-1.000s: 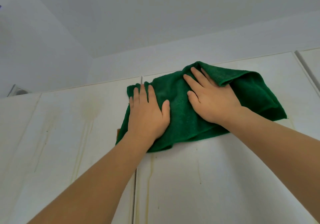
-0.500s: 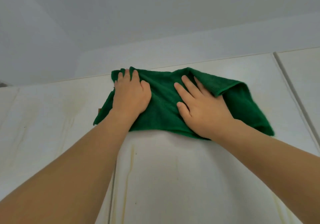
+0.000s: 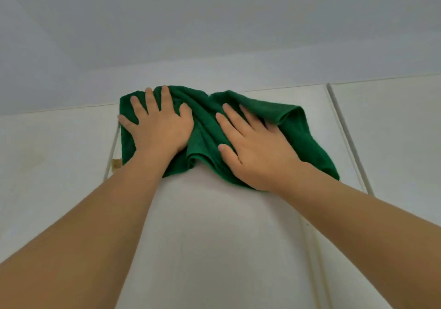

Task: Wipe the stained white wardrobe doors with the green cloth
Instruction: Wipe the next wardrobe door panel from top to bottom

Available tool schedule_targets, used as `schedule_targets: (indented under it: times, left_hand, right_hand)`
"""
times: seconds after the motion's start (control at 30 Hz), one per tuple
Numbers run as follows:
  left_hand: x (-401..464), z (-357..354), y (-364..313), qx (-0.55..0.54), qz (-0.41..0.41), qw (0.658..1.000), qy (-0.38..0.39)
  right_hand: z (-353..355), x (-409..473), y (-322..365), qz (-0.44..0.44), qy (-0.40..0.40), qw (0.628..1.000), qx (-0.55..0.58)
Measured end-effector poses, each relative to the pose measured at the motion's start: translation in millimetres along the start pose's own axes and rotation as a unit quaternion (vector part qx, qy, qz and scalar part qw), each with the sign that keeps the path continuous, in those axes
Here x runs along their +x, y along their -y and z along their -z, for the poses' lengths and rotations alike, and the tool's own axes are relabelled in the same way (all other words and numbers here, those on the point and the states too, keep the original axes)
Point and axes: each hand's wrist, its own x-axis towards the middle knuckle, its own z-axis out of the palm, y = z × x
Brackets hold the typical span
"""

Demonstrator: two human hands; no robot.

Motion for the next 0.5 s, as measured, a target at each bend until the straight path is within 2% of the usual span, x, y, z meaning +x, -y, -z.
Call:
schedule_targets:
  times: [0.03, 0.1, 0.2, 0.27, 0.33, 0.43, 0.47, 0.5]
  left_hand:
    - [-3, -2, -7, -0.003, 0.011, 1.0, -0.003]
    - [-9, -6, -25, 0.001, -0.043, 0.999, 0.0]
    - [-8, -2, -16, 0.038, -0.186, 0.982, 0.01]
    - [-8, -1, -12, 0.051, -0.208, 0.977, 0.014]
    - [-8, -4, -24, 0.036, -0.125, 0.991, -0.004]
    - [-10, -7, -72, -0.049, 0.095, 0.994, -0.006]
    - [-13, -8, -86, -0.062, 0.123, 0.991, -0.004]
    - [-16, -10, -97, -0.064, 0.116, 0.991, -0.011]
  right_hand:
    - [1, -2, -3, 0.026, 0.011, 1.0, 0.009]
    - [11, 6, -41, 0.052, 0.025, 0.998, 0.009]
    - [25, 24, -96, -0.001, 0.033, 0.999, 0.015]
    - [21, 29, -106, -0.025, 0.011, 1.0, -0.006]
    - [14, 25, -89, -0.059, -0.011, 0.998, -0.016]
    - [4, -1, -50, -0.086, -0.028, 0.996, 0.005]
    - [1, -13, -42, -0.076, -0.032, 0.997, 0.015]
    - [2, -22, -44, -0.057, -0.034, 0.998, 0.022]
